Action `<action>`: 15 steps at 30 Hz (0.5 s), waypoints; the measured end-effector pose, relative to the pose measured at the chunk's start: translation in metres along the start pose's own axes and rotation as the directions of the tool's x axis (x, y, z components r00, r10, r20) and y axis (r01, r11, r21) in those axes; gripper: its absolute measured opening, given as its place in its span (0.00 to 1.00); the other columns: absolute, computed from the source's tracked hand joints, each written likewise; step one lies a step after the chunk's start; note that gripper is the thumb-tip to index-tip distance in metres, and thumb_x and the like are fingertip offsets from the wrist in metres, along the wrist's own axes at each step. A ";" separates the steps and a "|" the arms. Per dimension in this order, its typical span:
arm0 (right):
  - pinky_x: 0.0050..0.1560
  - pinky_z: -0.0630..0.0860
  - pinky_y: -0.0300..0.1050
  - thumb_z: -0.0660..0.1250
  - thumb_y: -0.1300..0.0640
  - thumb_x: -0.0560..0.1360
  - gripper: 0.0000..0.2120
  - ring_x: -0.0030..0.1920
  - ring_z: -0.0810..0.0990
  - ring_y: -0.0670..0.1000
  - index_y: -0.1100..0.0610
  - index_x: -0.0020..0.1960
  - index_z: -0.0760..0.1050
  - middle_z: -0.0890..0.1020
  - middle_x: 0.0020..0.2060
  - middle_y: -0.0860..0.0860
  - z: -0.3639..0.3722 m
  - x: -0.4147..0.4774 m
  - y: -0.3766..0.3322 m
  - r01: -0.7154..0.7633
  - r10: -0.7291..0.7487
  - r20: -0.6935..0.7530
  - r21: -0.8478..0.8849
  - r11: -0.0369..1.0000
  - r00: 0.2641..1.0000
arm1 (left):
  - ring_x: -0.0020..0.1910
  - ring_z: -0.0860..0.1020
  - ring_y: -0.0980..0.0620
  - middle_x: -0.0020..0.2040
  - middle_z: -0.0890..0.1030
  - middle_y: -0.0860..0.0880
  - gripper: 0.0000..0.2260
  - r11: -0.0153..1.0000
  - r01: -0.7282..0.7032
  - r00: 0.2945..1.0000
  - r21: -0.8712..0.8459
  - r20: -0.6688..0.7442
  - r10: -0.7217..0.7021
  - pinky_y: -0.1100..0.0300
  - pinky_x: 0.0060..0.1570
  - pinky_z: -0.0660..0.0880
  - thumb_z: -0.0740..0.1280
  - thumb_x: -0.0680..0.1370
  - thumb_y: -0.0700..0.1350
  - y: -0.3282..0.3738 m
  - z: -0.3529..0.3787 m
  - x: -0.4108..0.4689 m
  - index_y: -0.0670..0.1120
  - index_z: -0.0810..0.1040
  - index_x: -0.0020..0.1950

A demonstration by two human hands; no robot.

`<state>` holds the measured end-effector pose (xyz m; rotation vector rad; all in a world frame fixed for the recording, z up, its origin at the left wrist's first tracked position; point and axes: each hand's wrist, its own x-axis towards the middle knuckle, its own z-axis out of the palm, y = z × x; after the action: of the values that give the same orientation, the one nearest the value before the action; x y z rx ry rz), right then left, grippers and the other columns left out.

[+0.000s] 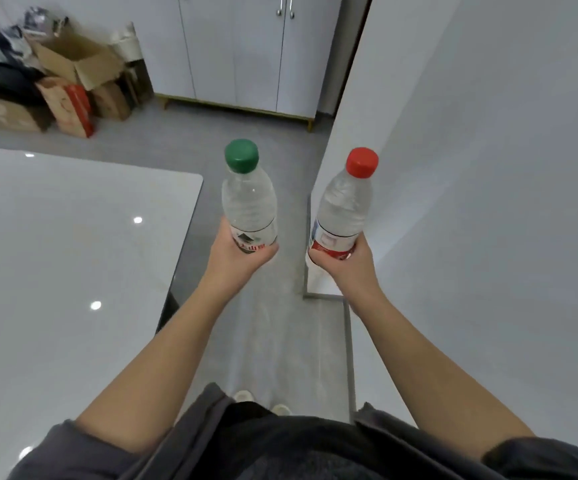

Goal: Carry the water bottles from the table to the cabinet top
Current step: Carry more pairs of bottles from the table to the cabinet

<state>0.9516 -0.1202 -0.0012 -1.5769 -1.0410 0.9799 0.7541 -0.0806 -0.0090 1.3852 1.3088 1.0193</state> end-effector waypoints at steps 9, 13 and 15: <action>0.43 0.80 0.38 0.76 0.65 0.69 0.21 0.44 0.84 0.42 0.45 0.53 0.75 0.85 0.46 0.44 -0.028 0.025 -0.150 0.267 -0.267 -0.026 0.152 0.952 0.963 | 0.47 0.82 0.62 0.48 0.83 0.58 0.21 0.942 -0.331 0.939 -0.051 0.079 0.335 0.68 0.44 0.77 0.78 0.68 0.40 0.153 -0.035 0.055 0.52 0.75 0.56; 0.50 0.80 0.44 0.75 0.62 0.70 0.19 0.48 0.84 0.45 0.44 0.54 0.75 0.84 0.48 0.44 -0.034 0.025 -0.200 0.367 -0.369 -0.021 0.167 0.915 0.929 | 0.41 0.81 0.67 0.42 0.83 0.63 0.19 0.902 -0.412 0.900 -0.127 0.095 0.424 0.75 0.37 0.74 0.76 0.69 0.38 0.205 -0.048 0.058 0.55 0.75 0.52; 0.51 0.80 0.45 0.76 0.61 0.70 0.19 0.49 0.84 0.45 0.44 0.55 0.75 0.85 0.48 0.44 -0.033 0.023 -0.219 0.397 -0.401 -0.012 0.170 0.902 0.916 | 0.43 0.82 0.64 0.45 0.84 0.59 0.19 0.892 -0.424 0.891 -0.155 0.103 0.441 0.72 0.38 0.76 0.77 0.69 0.39 0.222 -0.053 0.058 0.54 0.75 0.54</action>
<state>0.9543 -0.0723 0.2158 -1.1525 -1.2054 0.7800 0.7542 -0.0147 0.2172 1.6562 0.8300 1.2548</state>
